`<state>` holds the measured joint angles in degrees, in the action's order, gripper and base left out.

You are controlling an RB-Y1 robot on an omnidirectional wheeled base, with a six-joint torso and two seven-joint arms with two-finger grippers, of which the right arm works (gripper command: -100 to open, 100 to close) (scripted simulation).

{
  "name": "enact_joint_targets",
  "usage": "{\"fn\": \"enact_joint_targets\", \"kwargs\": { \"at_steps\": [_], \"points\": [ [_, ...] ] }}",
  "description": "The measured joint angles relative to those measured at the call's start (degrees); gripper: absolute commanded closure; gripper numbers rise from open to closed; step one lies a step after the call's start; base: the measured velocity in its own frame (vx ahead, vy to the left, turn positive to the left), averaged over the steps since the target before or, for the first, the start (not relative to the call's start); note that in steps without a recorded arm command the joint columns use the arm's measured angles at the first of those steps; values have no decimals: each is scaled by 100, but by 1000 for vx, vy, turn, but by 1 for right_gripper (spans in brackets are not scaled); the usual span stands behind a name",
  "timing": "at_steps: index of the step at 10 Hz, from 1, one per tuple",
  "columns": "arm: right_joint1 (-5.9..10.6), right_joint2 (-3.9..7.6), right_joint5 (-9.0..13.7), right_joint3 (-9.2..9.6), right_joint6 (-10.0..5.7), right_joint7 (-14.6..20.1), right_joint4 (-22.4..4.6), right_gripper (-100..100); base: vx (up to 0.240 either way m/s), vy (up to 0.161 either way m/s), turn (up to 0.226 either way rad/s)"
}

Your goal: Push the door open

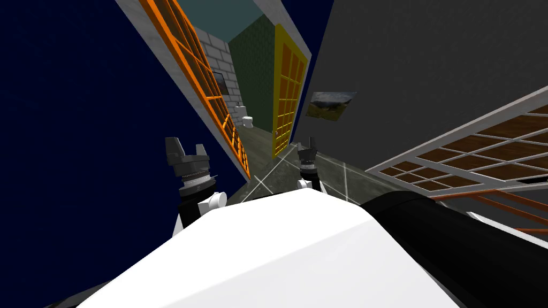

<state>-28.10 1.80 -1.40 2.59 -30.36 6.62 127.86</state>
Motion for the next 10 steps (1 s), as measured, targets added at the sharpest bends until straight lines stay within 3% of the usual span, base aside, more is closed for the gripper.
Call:
{"fn": "enact_joint_targets", "kwargs": {
  "at_steps": [10],
  "points": [
    [229,212,-507,144,-298,-1046,-1051,-100,166,-75,8]
  ]
}}
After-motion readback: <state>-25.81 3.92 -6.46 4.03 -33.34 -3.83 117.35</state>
